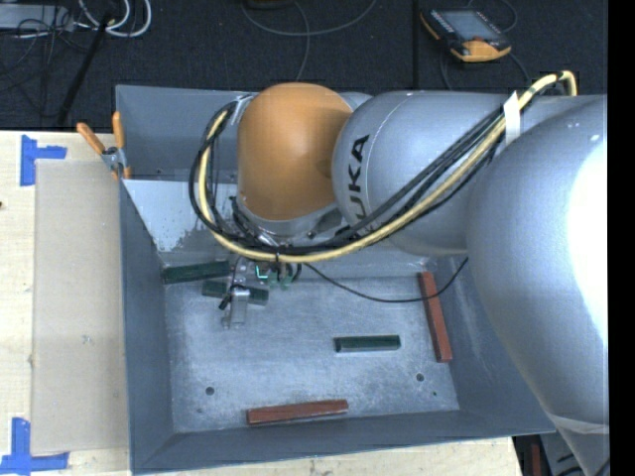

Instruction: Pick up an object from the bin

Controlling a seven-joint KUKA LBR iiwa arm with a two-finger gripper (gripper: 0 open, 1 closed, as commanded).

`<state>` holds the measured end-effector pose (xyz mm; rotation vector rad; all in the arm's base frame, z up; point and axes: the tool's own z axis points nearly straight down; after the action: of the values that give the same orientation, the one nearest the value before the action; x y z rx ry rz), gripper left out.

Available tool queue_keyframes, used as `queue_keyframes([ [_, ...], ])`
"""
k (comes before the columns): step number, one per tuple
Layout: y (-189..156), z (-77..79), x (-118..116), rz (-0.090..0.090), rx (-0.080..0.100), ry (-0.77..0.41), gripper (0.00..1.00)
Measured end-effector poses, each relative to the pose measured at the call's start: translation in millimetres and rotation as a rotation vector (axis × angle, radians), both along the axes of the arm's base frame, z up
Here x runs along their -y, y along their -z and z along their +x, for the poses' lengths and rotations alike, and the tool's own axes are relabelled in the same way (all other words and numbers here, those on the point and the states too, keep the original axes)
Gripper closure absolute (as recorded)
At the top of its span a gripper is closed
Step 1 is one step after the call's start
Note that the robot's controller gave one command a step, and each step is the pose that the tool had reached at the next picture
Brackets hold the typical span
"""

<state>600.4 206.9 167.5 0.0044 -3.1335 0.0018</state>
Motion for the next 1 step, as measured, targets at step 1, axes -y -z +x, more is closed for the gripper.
queue_keyframes([
  [1,-5.9,16.9,40.9,0.001,0.010,-0.177,0.00],
])
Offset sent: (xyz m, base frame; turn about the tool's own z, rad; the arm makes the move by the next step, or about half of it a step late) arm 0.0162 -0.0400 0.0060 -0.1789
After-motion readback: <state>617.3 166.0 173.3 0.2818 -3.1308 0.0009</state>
